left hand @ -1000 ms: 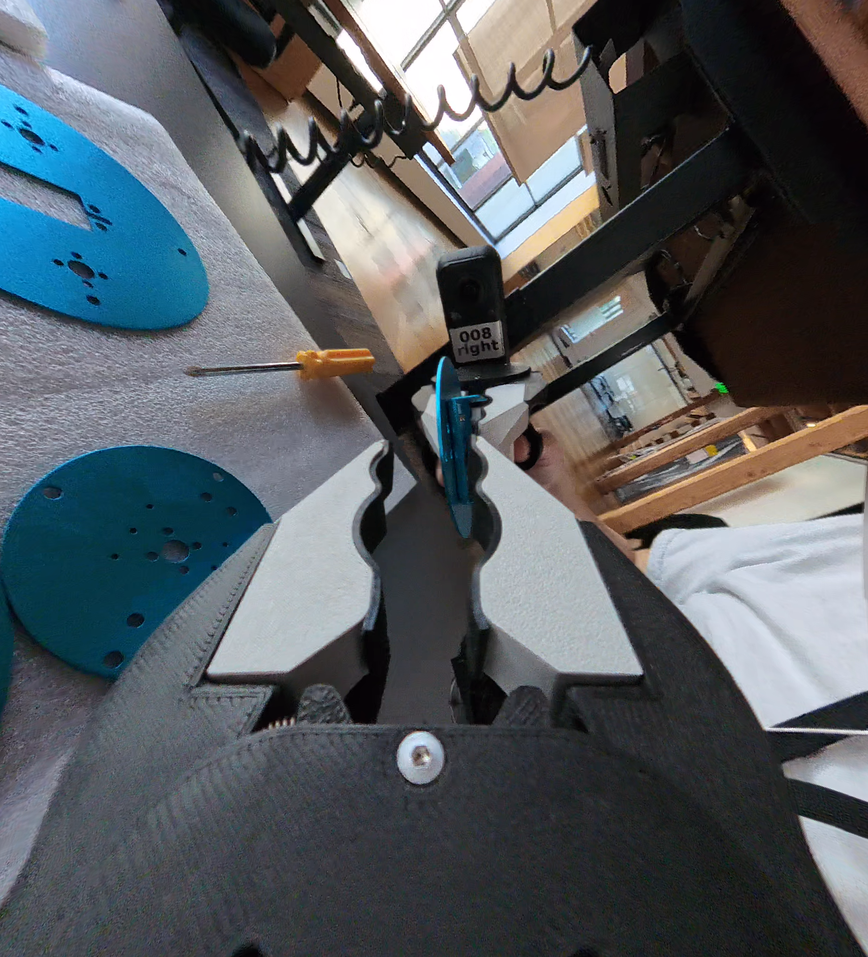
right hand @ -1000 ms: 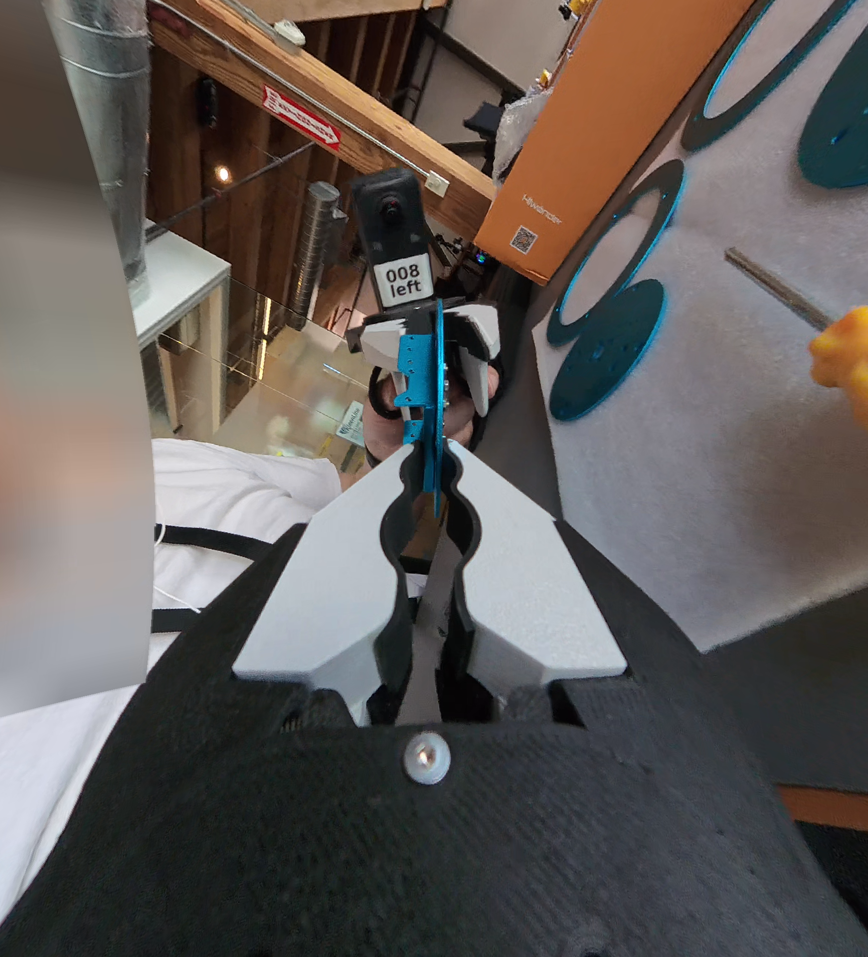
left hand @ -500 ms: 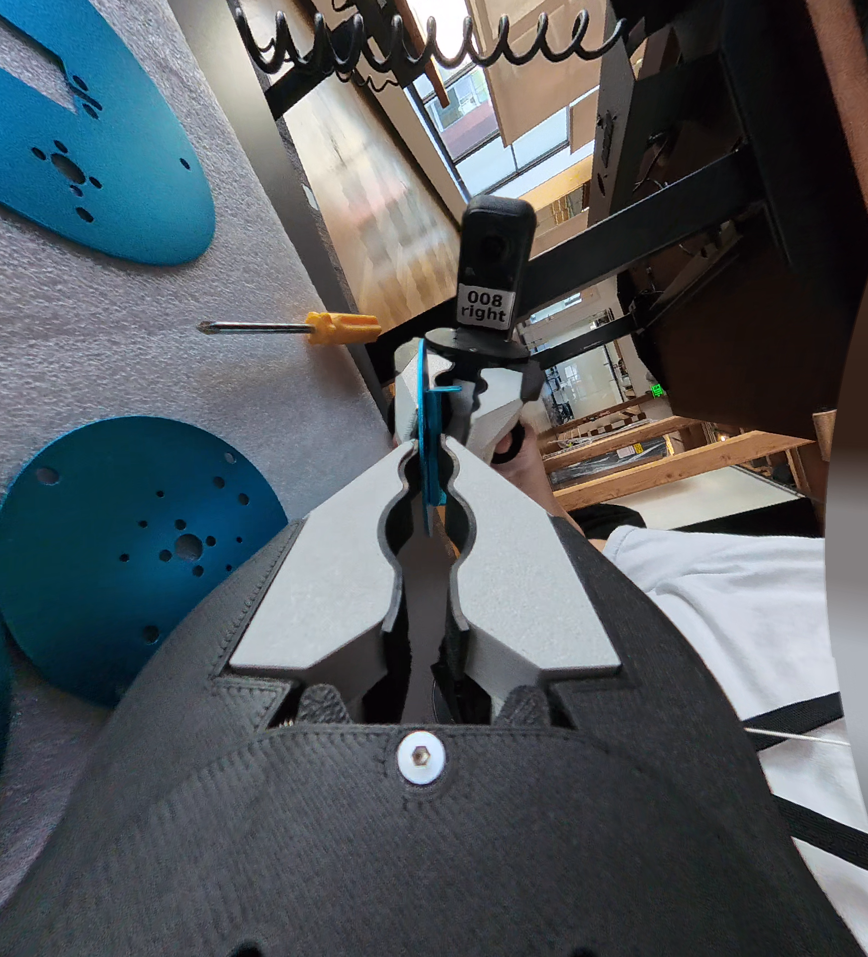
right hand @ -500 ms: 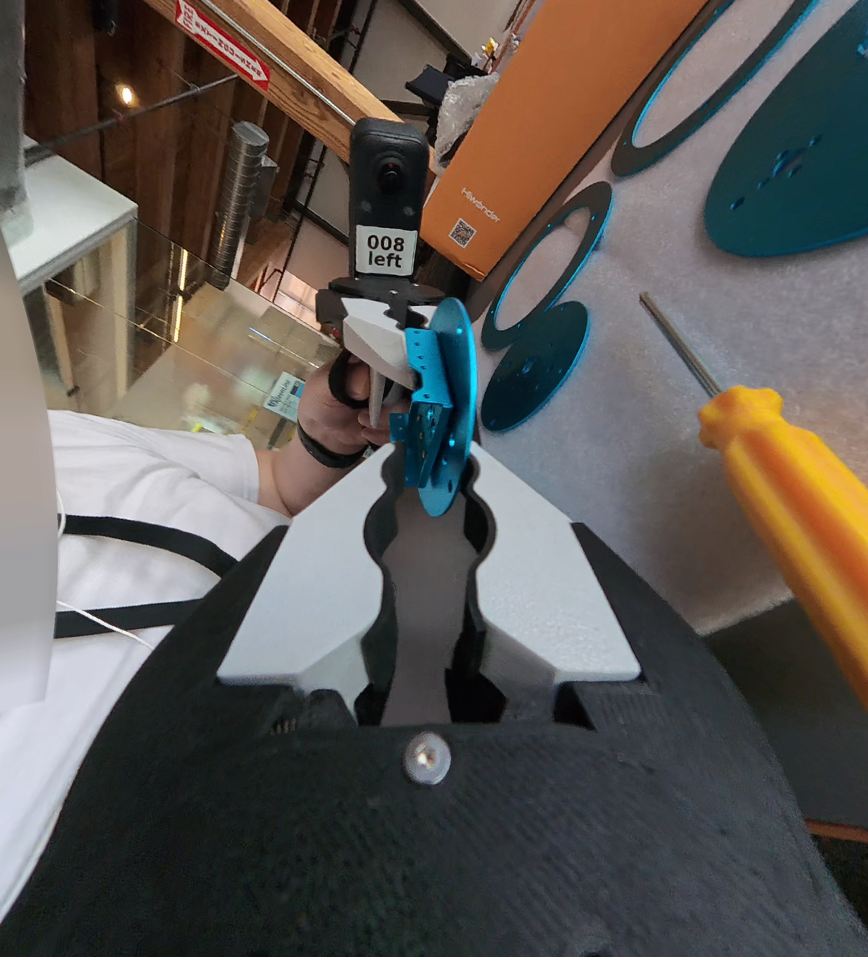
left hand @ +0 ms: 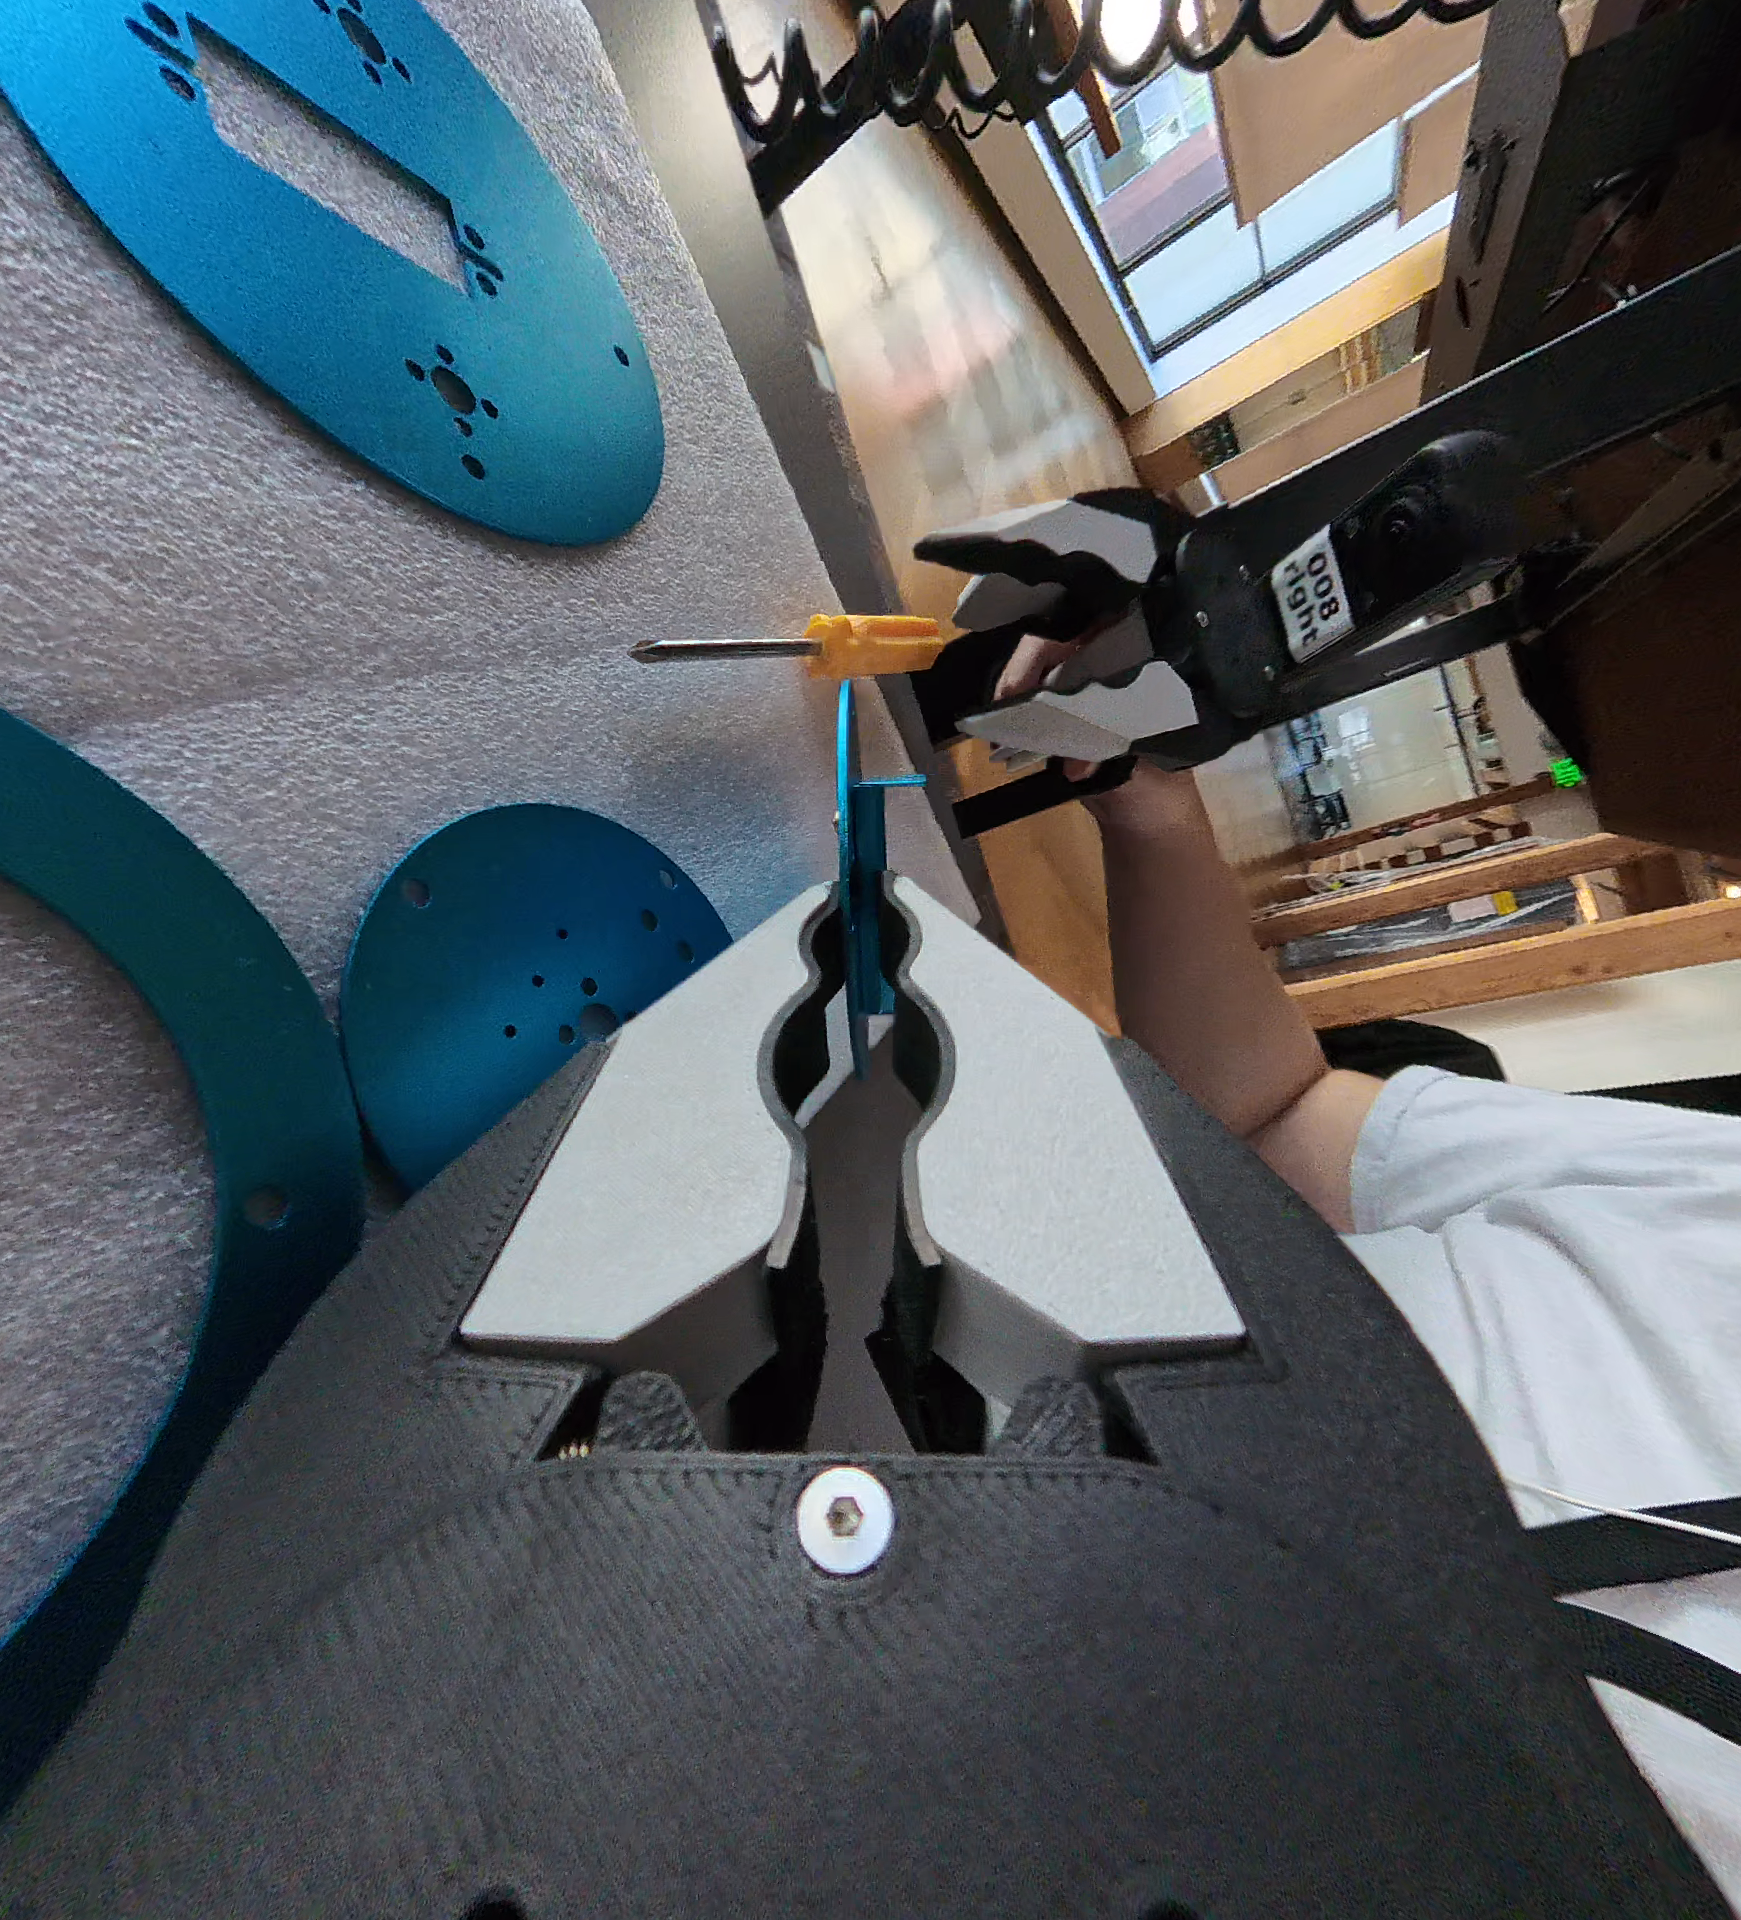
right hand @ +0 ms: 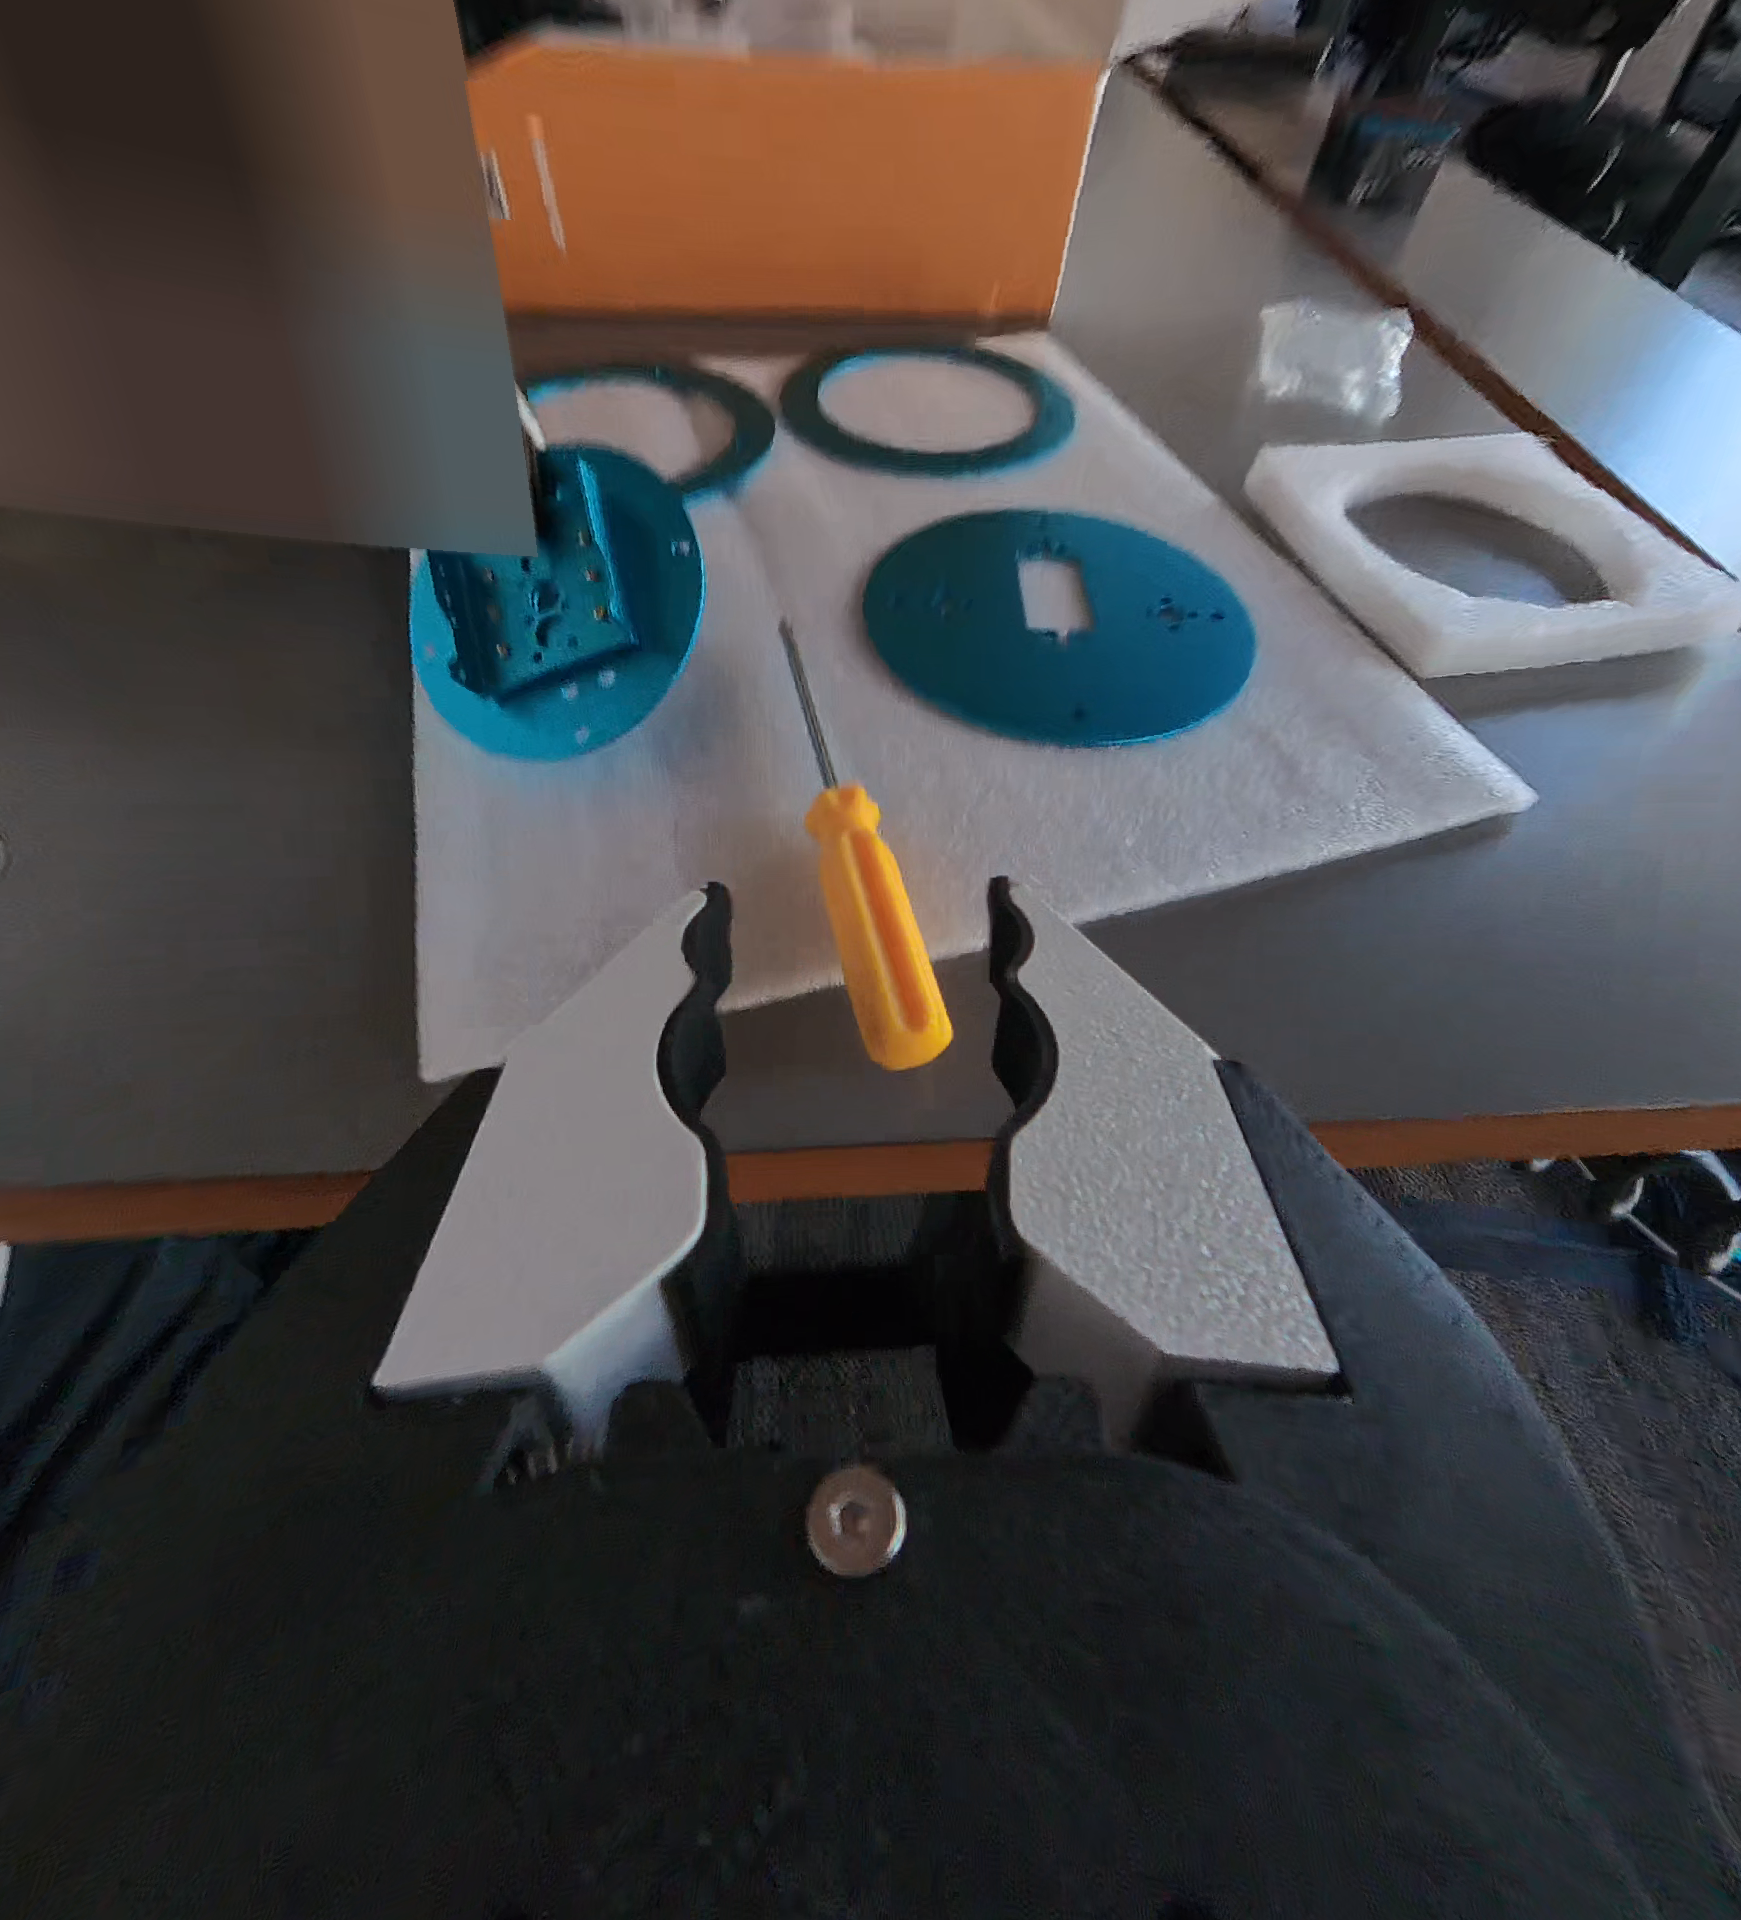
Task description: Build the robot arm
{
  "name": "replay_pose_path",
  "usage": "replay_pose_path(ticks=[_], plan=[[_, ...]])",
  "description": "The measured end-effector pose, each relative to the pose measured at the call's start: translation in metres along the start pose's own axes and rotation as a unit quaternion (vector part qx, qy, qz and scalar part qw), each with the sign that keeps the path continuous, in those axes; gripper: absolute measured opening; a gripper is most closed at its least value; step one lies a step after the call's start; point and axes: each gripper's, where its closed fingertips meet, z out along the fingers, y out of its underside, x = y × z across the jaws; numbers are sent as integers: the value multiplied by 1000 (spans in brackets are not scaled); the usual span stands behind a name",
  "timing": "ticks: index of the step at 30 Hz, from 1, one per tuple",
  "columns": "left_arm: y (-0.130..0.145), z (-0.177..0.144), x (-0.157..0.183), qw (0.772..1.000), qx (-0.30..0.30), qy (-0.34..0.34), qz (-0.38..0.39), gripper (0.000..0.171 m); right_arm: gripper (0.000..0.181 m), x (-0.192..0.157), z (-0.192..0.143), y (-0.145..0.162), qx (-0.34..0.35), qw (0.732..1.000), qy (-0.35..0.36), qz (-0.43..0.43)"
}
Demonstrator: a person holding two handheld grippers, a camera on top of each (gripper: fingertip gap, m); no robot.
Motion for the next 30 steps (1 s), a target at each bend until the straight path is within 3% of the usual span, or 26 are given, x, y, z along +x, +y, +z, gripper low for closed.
replay_pose_path(ticks=[7,10,13,20,23,27,30], plan=[[-6,0,-3,997,-13,-54,54,4,36,-2,23,14,-95,993,-27,-60],[-7,0,-4,996,-15,-60,60,4,17,-4,25,14,-114,990,-25,-79],[-11,-1,-4,994,-10,-74,74,4,17,-8,19,12,-129,991,-8,-35],[-16,-3,0,989,-6,-102,106,3,17,-49,-15,-13,-10,984,40,171],[-16,-1,1,985,-11,-114,128,4,17,-33,-38,1,-16,971,120,205],[-15,0,-1,981,-22,-128,142,4,17,-51,-45,-24,68,961,36,267],[-16,2,0,977,-25,-140,157,4,17,-66,-34,-25,56,960,24,274]])
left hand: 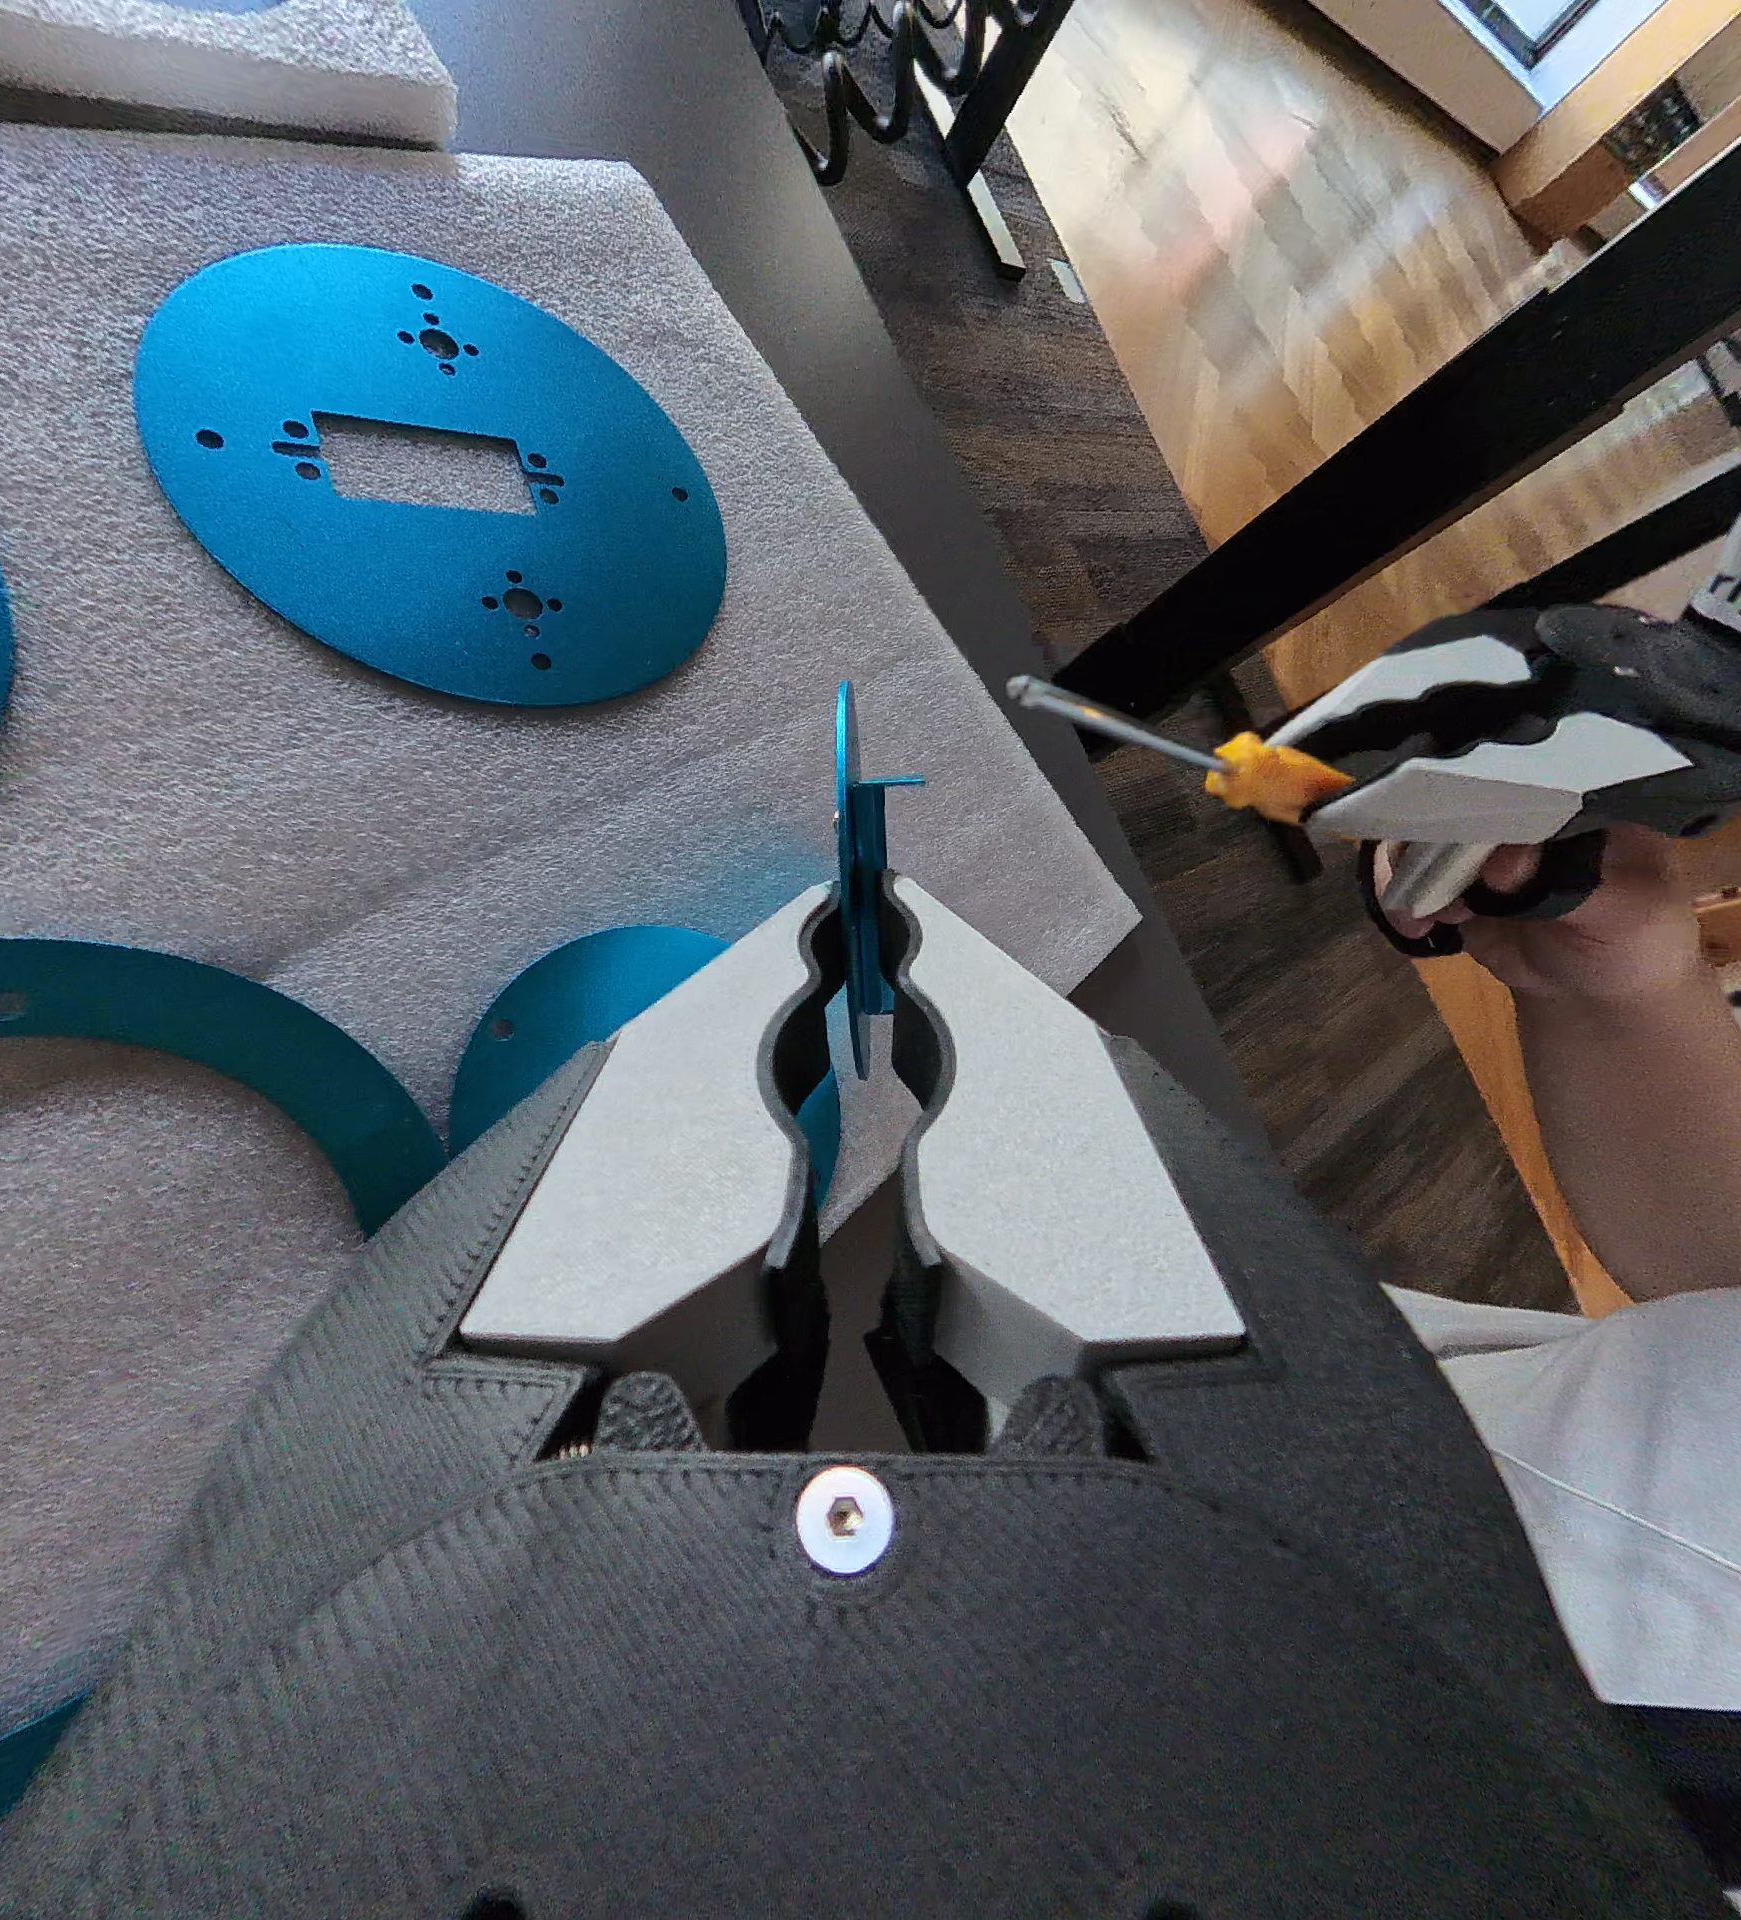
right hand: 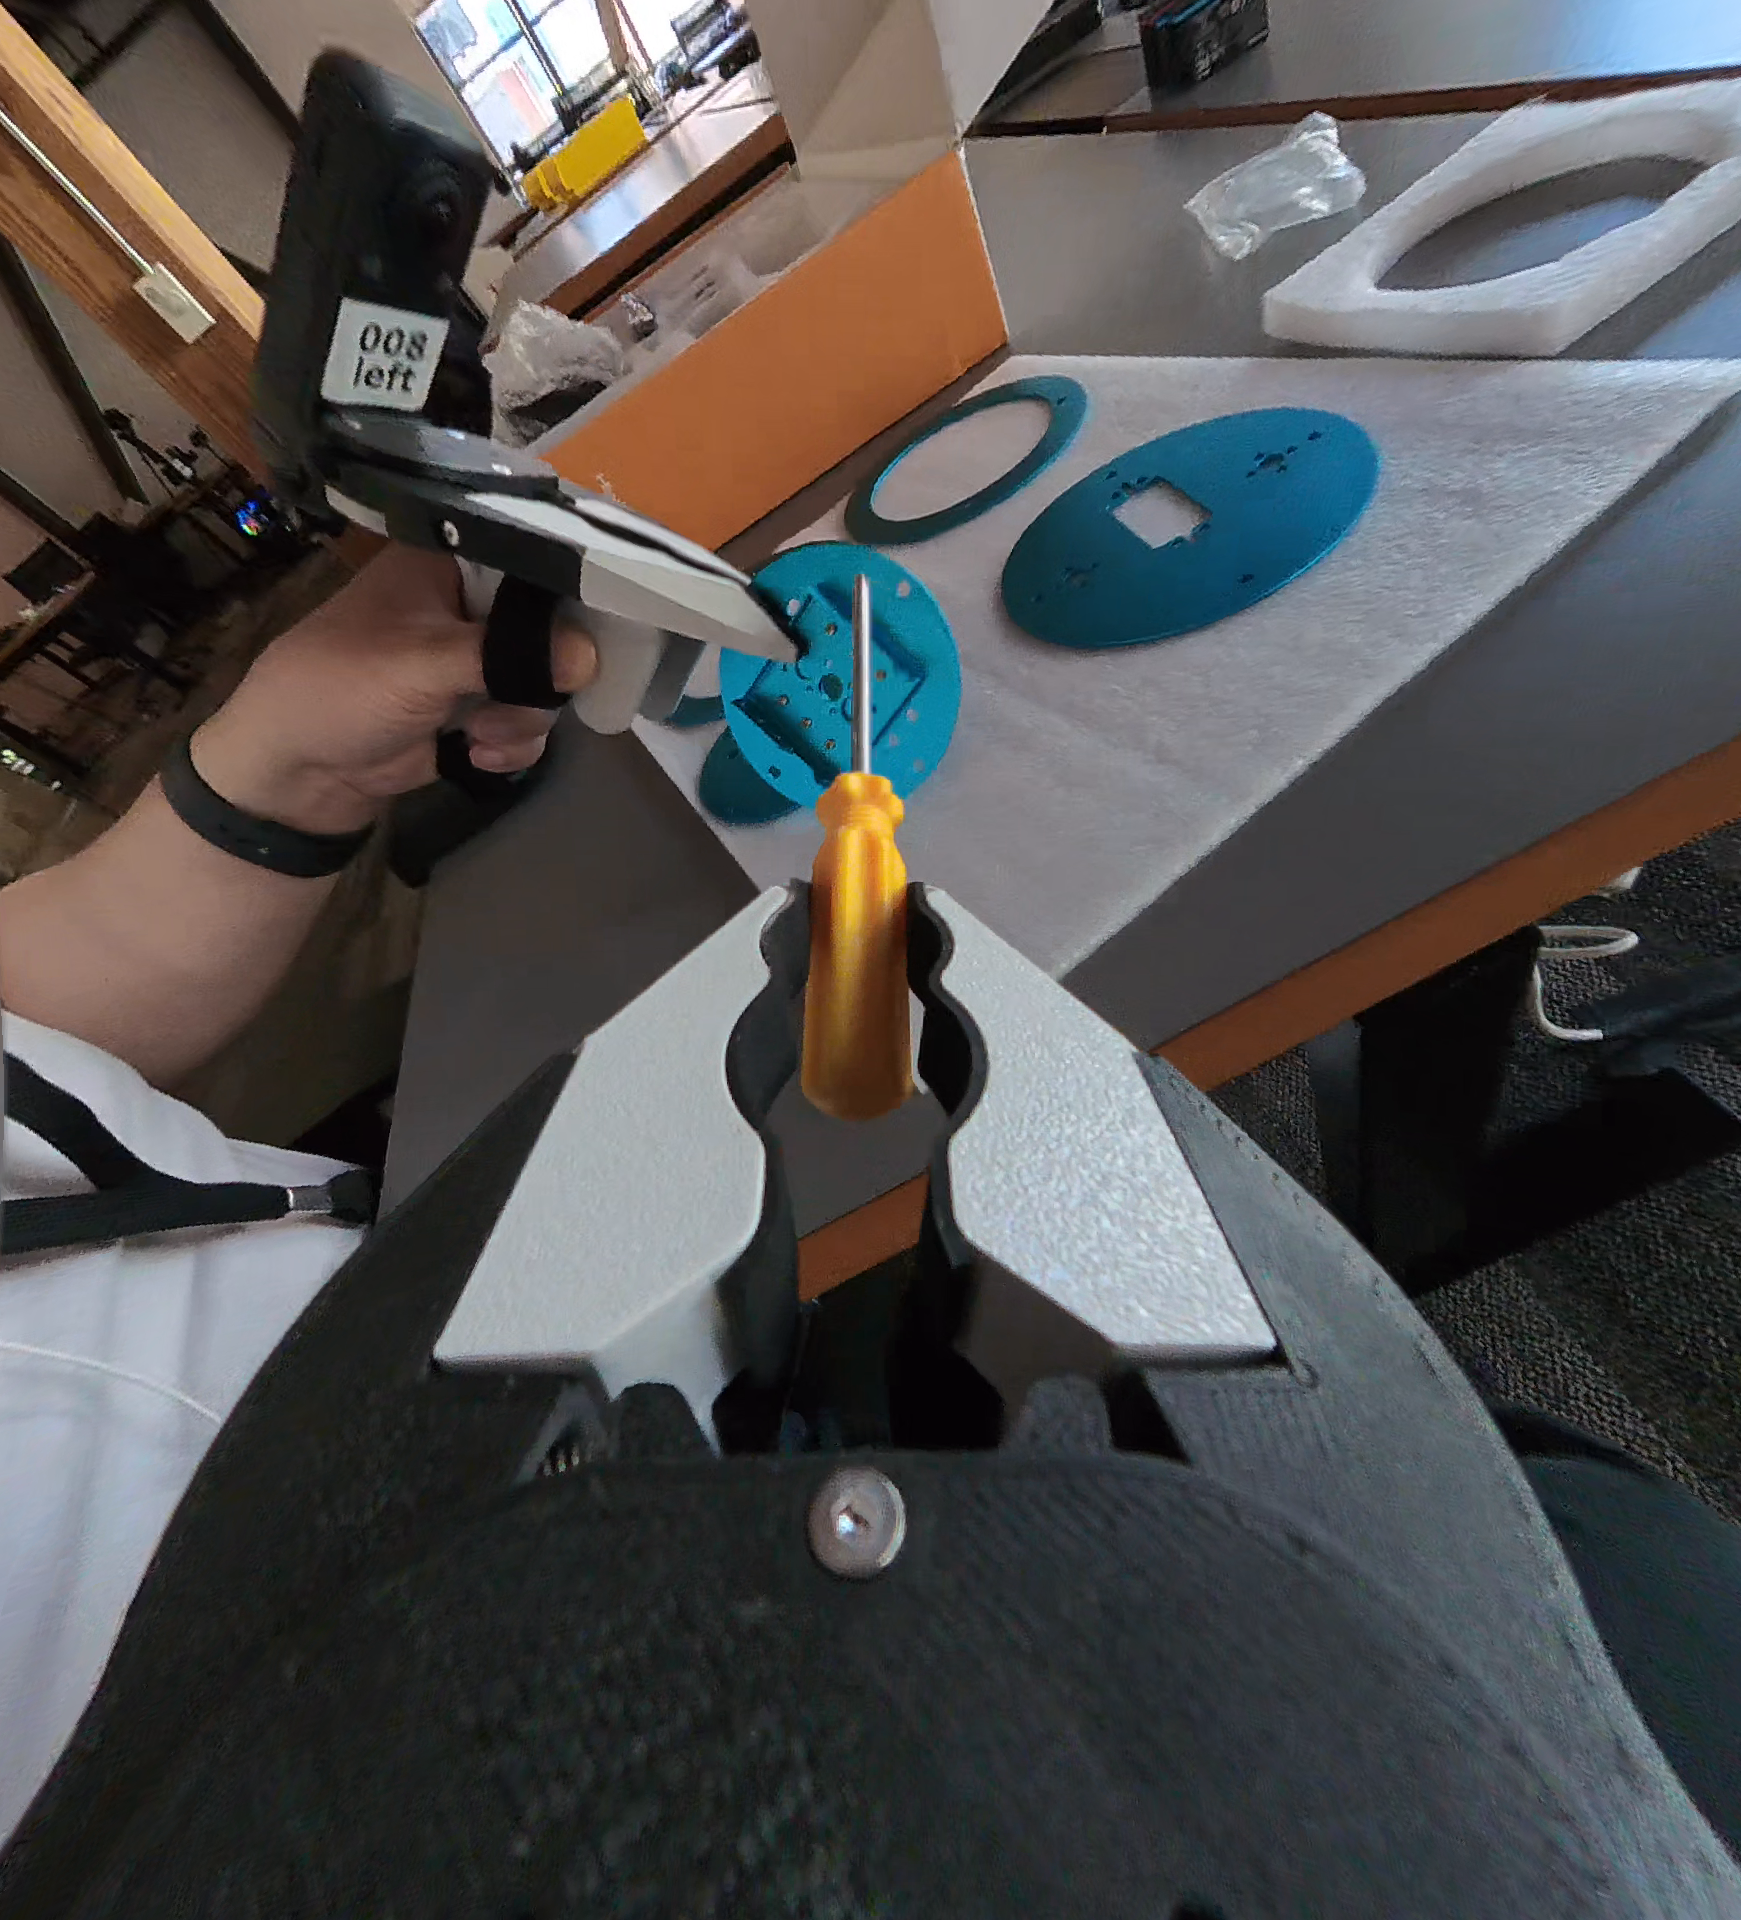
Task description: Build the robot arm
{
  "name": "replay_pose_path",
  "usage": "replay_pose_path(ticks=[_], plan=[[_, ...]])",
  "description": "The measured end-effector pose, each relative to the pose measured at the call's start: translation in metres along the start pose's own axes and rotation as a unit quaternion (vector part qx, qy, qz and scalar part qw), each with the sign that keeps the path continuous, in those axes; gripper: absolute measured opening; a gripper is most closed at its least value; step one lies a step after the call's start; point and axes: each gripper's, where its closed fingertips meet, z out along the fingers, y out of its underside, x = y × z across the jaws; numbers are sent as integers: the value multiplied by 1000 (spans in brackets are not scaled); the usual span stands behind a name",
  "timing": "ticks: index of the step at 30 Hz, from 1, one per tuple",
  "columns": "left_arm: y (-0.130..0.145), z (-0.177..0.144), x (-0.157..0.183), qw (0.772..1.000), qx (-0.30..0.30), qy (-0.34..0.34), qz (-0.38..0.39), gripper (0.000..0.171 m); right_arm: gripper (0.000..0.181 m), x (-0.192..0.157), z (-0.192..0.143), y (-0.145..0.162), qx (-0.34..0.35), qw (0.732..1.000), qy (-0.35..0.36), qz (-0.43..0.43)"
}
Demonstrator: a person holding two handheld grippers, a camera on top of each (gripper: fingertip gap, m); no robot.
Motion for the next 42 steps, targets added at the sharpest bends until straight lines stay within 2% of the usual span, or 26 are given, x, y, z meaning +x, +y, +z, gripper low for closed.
replay_pose_path(ticks=[6,21,31,38,42], plan=[[-1,2,4,999,-12,-23,35,4,17,-9,16,16,-24,999,21,-19],[-1,4,10,995,-19,-58,81,4,17,-10,17,11,-32,999,25,-31],[0,5,15,988,-26,-86,127,4,17,-10,14,16,-64,997,33,-18],[0,8,20,976,-43,-121,174,4,17,-13,5,12,-102,978,118,-139],[1,9,23,969,-55,-140,195,4,17,-16,-1,5,-102,969,145,-173]])
